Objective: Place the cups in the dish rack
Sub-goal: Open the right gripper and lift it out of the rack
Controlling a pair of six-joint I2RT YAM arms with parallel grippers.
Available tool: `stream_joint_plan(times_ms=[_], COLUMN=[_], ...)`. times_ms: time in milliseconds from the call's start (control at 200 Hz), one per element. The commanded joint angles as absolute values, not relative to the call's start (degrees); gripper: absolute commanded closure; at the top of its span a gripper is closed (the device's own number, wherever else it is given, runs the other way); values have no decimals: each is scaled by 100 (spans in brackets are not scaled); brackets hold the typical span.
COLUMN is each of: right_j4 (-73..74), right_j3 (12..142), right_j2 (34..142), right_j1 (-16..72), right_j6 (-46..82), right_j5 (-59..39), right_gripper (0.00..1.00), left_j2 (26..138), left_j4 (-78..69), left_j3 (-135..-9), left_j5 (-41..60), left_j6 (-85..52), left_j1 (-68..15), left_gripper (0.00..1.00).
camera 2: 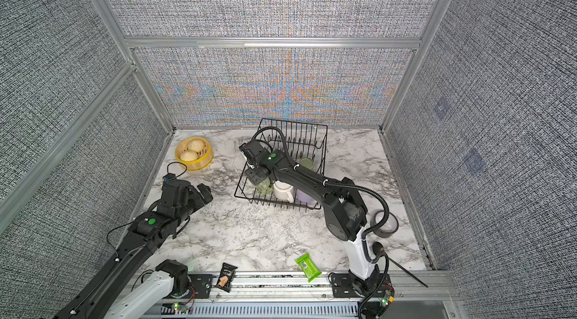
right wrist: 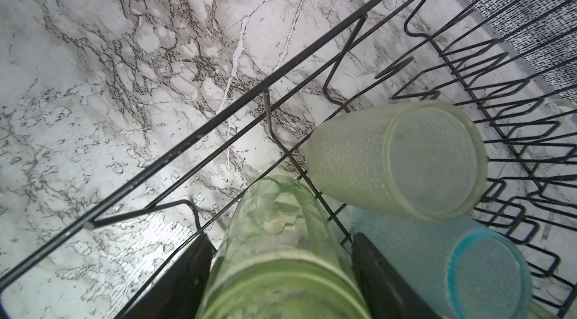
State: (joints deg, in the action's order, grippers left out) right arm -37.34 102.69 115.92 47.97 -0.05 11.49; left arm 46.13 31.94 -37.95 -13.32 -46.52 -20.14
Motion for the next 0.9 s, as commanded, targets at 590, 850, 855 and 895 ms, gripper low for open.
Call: stream_joint_plan(times_ms=[590, 850, 855, 895], right_j4=[-3760, -3400, -3383, -3260], right_j3=[10093, 9554, 9532, 9365], right_j2=[11074, 9935, 9903, 9657], right_j1=[4790, 4752, 4749, 4706], right_j6=[359, 538, 537, 536], right_j5=[955, 1013, 1016, 1060], right_gripper=[23, 15, 15, 15], left_j2=[4683, 4840, 4832, 4785], left_j4=[3155, 3537, 3544, 3581], left_j3=[-3944, -4368, -4377, -4423], left_j5=[-1121, -1254, -1264, -1385], left_j6=[-4441, -3676, -3658, -3556], left_j1=[-2013, -2073, -2074, -2094], left_gripper=[1, 1, 1, 1])
